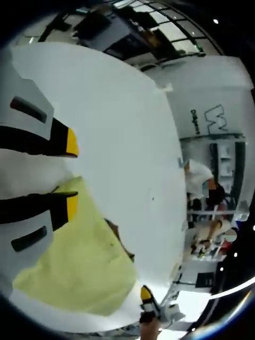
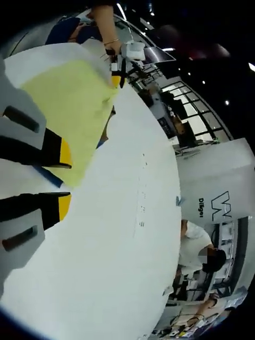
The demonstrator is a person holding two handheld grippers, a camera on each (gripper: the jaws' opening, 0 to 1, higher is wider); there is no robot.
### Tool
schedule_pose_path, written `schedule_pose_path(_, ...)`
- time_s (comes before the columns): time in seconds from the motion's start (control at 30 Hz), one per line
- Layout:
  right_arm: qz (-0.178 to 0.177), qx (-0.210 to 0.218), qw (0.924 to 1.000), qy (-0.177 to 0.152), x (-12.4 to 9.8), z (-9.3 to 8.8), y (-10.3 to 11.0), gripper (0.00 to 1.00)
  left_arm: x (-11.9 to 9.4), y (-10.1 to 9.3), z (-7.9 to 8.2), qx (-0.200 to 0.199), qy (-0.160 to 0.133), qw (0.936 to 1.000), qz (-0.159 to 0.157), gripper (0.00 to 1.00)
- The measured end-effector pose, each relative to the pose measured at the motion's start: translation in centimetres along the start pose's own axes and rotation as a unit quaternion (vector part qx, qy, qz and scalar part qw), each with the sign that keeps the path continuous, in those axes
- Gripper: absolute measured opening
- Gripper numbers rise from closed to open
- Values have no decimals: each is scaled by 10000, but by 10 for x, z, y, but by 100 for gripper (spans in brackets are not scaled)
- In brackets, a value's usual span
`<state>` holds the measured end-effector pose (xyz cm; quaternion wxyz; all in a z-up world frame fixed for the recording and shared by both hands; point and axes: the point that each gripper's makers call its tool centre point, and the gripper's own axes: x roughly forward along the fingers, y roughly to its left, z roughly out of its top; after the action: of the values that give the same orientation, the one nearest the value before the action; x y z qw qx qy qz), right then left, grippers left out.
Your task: Fold the garment on the visible template until the final outline fits inside the template.
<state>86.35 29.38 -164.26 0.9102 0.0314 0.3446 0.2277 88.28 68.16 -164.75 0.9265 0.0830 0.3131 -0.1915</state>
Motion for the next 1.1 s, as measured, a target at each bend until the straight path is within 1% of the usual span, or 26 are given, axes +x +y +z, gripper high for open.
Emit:
schedule_pose_path(0.03,-1,2,10000,-8,0,0,0,12,1,4,-5,-35,14,10000,10,23)
schedule_pose_path(0.2,32,-29,10000,28,-3,-2,1,12,-4,5,-10,-140,32,9999,20,23)
schedule_pose_path(0.27,43,-38,10000,47,-7,-5,5,12,-8,5,-11,-183,14,9998,15,23)
schedule_pose_path(0.33,51,-40,10000,54,-9,-6,6,12,-10,3,-11,-202,9,9998,8,23)
schedule_pose_path(0.37,57,-43,10000,56,-9,-6,6,12,-13,1,-11,-230,11,9997,1,23)
schedule_pose_path(0.4,87,-38,9999,70,-11,-8,7,12,-19,-2,-13,-297,78,9995,12,23)
schedule_pose_path(0.47,120,-31,9999,80,-14,-10,9,12,-23,-2,-14,-320,33,9995,20,23)
schedule_pose_path(0.53,164,-50,9998,119,-19,-16,14,12,-30,-9,-17,-461,5,9989,-78,24)
schedule_pose_path(0.6,206,-81,9996,157,-24,-22,20,12,-39,-19,-19,-473,-1,9987,-174,23)
schedule_pose_path(0.73,294,-87,9993,204,-32,-29,26,12,-48,-31,-32,-514,107,9982,-272,23)
schedule_pose_path(0.77,309,-72,9993,199,-34,-31,29,12,-51,-35,-38,-501,142,9981,-317,23)
schedule_pose_path(0.8,334,-63,9992,204,-34,-32,30,12,-52,-36,-40,-501,152,9981,-322,23)
schedule_pose_path(0.87,384,-44,9990,221,-36,-35,34,12,-56,-41,-50,-548,227,9976,-364,23)
schedule_pose_path(0.9,418,-60,9988,255,-37,-38,38,12,-60,-44,-54,-585,261,9972,-386,23)
schedule_pose_path(1.0,473,-92,9983,341,-40,-45,43,12,-64,-49,-63,-664,332,9964,-411,22)
schedule_pose_path(1.03,475,-65,9979,430,-42,-51,45,12,-64,-52,-70,-672,420,9959,-443,22)
schedule_pose_path(1.1,526,-51,9974,498,-42,-57,47,12,-68,-57,-77,-718,500,9950,-475,22)
